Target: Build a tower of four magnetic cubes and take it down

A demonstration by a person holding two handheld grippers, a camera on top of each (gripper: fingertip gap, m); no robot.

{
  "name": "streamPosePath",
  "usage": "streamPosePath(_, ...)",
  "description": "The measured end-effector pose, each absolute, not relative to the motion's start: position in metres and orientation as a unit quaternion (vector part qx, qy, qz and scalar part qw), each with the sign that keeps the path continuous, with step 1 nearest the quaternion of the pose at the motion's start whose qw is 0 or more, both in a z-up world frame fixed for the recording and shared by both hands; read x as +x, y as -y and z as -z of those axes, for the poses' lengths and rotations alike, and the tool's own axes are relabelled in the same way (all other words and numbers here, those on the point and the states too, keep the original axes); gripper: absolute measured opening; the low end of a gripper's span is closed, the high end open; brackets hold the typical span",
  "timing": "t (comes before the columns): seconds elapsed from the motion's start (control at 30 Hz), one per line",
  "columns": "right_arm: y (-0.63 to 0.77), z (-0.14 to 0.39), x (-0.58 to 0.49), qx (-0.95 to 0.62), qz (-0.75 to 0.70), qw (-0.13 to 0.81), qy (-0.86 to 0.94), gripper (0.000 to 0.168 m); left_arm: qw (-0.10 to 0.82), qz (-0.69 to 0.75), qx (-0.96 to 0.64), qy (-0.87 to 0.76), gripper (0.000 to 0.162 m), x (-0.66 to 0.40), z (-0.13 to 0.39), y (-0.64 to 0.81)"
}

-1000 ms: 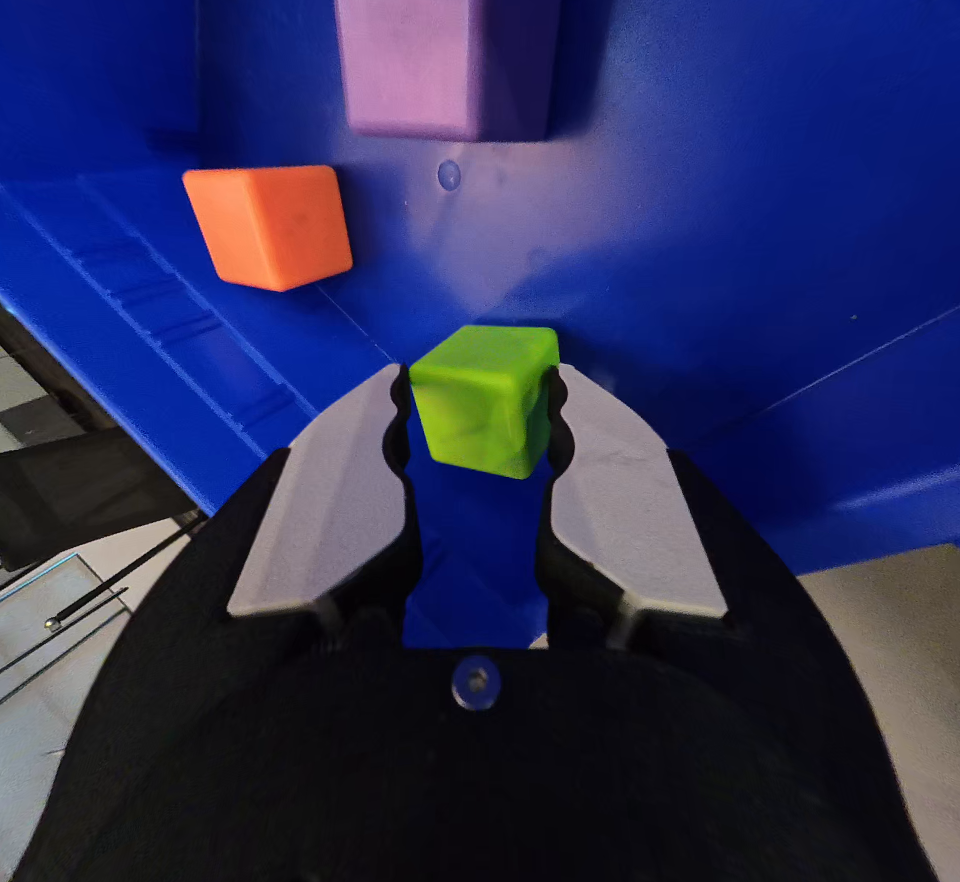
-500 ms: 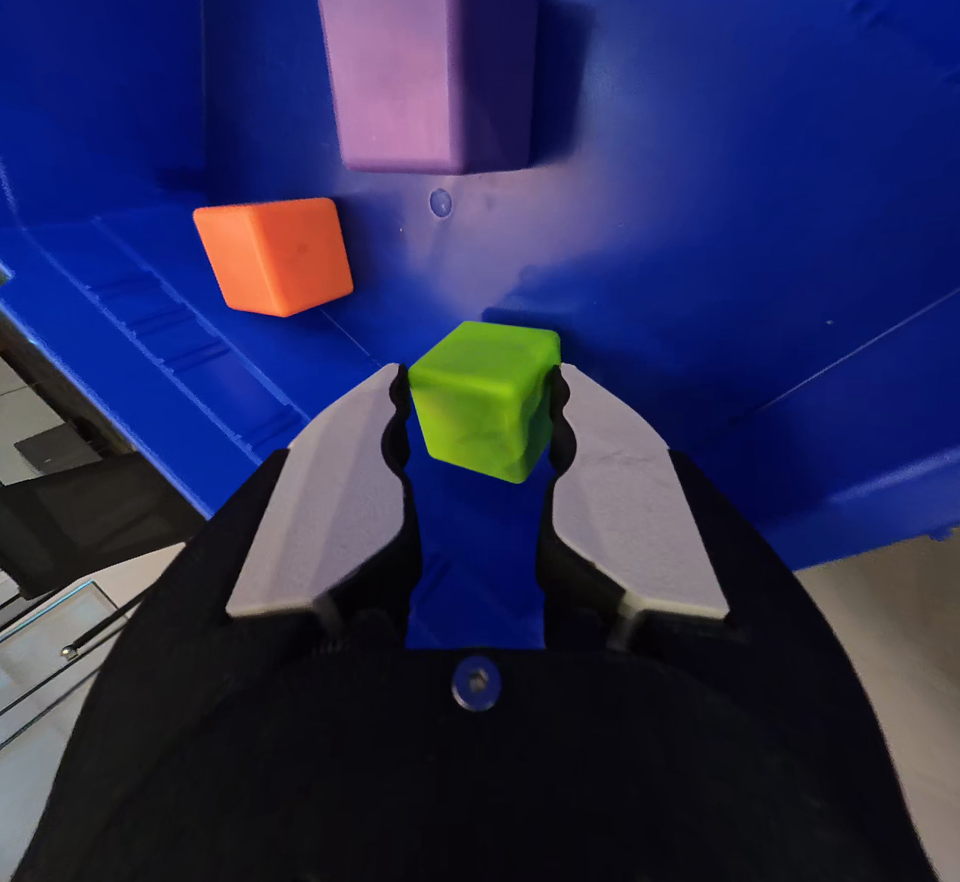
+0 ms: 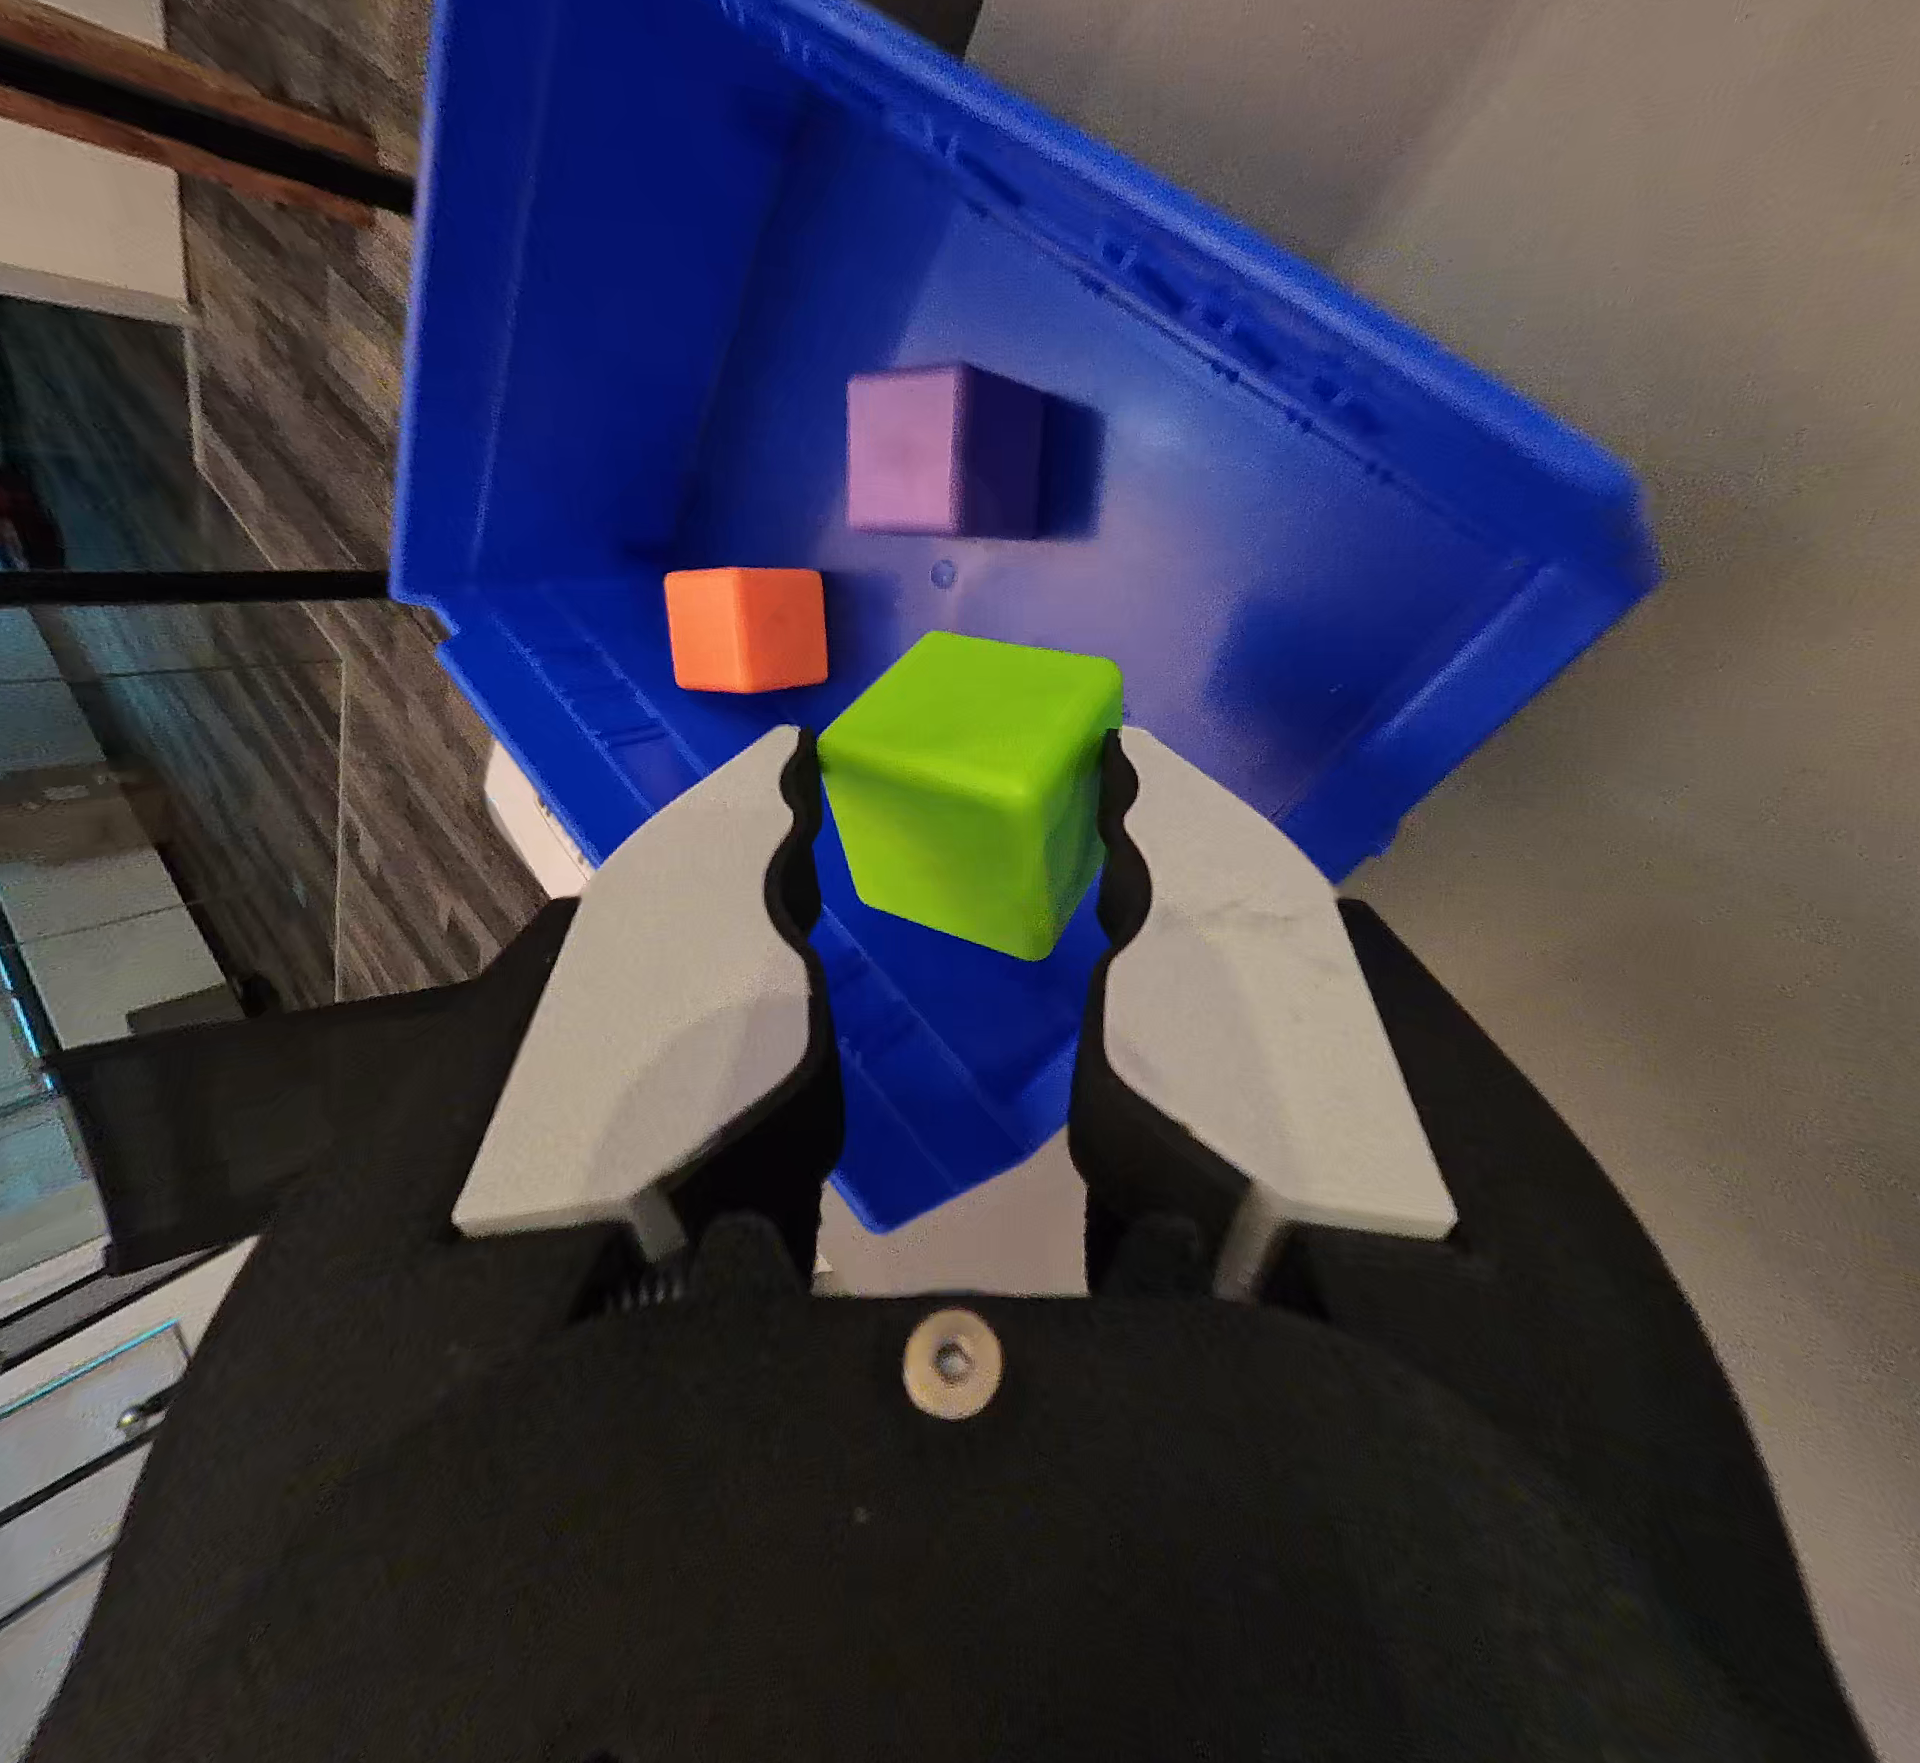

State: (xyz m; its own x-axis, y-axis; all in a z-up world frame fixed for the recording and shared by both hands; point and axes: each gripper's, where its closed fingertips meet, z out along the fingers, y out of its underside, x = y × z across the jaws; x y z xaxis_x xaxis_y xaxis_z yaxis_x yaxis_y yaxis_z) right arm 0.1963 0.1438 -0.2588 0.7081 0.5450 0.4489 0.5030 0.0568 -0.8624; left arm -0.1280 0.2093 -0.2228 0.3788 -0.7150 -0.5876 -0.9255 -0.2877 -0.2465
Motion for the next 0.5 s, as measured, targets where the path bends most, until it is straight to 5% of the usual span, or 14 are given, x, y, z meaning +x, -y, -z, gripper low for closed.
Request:
streamPosePath(0.03,-0.144,0.259,0.196,-0.687,-0.017,0.619,0.381,0.012,0.295,-0.183,-0.777,-0.525,0.051,-0.124,0.216,-0.205)
streamPosePath(0.5,-0.145,0.258,0.196,-0.688,-0.021,0.621,0.374,0.012,0.428,-0.115,-0.718,-0.537,0.051,-0.045,0.160,-0.128)
